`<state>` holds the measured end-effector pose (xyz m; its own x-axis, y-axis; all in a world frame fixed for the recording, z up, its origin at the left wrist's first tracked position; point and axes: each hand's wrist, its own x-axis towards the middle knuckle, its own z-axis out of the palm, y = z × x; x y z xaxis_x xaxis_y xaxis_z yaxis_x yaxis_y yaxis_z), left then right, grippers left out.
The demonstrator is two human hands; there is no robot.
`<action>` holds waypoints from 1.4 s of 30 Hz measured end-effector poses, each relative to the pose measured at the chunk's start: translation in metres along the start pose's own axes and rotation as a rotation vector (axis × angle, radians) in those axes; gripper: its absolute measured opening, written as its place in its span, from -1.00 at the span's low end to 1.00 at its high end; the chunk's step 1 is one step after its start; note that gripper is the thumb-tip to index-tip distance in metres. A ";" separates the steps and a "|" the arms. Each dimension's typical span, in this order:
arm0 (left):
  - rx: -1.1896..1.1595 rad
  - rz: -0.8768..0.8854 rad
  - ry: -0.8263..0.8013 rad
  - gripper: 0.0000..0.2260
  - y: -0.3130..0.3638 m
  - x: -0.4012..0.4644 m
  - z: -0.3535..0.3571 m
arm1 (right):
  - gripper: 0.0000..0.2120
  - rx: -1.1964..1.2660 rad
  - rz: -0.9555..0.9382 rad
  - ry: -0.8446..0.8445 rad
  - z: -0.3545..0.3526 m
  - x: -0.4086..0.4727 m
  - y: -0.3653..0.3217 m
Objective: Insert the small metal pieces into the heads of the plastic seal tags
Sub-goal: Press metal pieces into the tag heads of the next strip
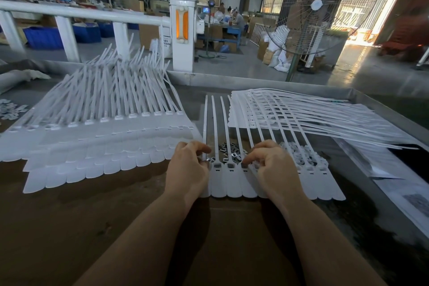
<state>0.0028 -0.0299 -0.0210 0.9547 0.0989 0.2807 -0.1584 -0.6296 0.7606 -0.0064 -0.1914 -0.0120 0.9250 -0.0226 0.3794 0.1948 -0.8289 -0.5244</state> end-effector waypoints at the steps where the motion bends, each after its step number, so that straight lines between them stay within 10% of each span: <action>1: 0.001 0.002 -0.001 -0.79 0.000 0.000 0.000 | -0.65 0.001 0.000 0.005 -0.001 -0.001 0.000; 42: 0.007 -0.010 -0.012 -0.80 0.000 0.001 -0.001 | -0.65 0.010 0.014 0.037 0.001 0.001 0.000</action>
<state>0.0031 -0.0290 -0.0200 0.9591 0.0960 0.2663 -0.1472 -0.6344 0.7589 -0.0048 -0.1912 -0.0125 0.9152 -0.0549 0.3994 0.1853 -0.8226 -0.5376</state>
